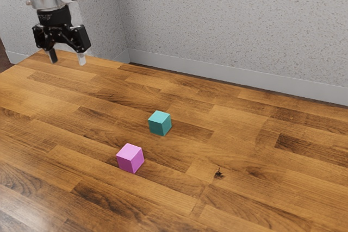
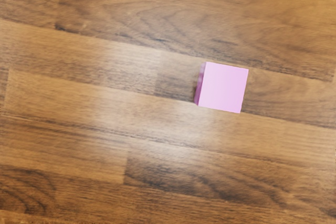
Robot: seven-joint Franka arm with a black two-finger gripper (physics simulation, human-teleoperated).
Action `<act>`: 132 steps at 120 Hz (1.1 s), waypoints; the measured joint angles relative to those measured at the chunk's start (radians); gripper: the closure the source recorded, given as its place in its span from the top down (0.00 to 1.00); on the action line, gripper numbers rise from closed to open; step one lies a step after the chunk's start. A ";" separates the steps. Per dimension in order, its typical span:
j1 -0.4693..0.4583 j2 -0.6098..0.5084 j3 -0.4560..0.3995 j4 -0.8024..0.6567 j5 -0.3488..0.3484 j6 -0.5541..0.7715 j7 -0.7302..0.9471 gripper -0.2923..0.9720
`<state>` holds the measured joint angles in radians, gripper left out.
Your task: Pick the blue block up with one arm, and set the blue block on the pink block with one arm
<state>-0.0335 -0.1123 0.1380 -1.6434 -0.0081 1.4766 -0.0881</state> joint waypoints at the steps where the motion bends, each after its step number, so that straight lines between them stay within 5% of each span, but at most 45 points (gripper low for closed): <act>1: 0.000 -0.001 0.000 -0.001 0.000 0.000 -0.008 0.77; 33: -0.012 0.024 -0.005 -0.049 0.021 0.007 -0.211 0.77; 76: -0.003 0.605 -0.026 0.332 0.017 0.151 -0.344 0.77; 132: 0.015 0.808 -0.127 0.416 -0.013 0.440 -0.233 0.77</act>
<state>-0.0182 0.6955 0.0112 -1.2276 -0.0213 1.9166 -0.3206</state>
